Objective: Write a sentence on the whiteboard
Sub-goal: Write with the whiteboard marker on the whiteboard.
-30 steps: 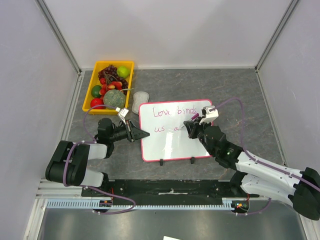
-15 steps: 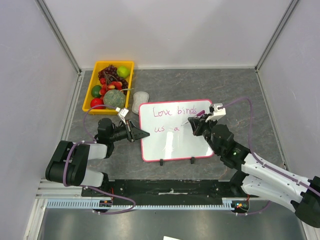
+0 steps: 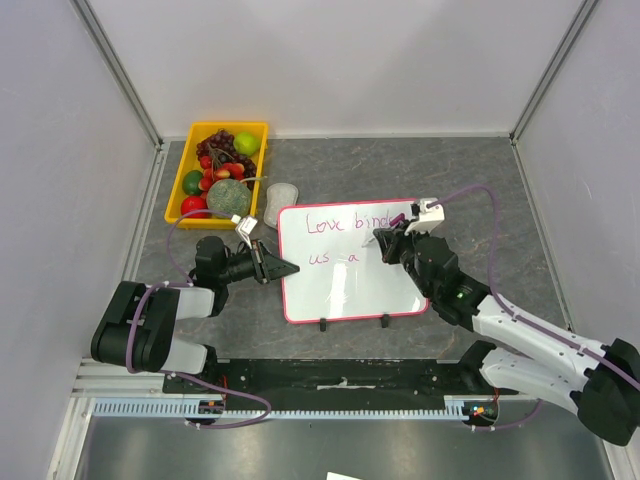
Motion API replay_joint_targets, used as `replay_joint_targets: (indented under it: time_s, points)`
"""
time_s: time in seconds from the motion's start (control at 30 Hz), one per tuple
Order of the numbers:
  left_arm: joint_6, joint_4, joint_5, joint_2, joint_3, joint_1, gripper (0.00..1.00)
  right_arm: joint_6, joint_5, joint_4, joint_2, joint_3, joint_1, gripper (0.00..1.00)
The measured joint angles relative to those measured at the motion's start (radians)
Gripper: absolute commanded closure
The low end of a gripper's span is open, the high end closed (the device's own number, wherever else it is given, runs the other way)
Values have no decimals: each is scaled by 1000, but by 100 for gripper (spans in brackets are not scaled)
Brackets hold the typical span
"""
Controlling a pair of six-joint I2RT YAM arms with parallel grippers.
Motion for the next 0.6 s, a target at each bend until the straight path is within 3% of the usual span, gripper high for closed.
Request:
replay_joint_targets:
  time_s: [0.6]
  points:
    - [0,0,0,0,0,0,98,0,-17,36,27,2,-6,100]
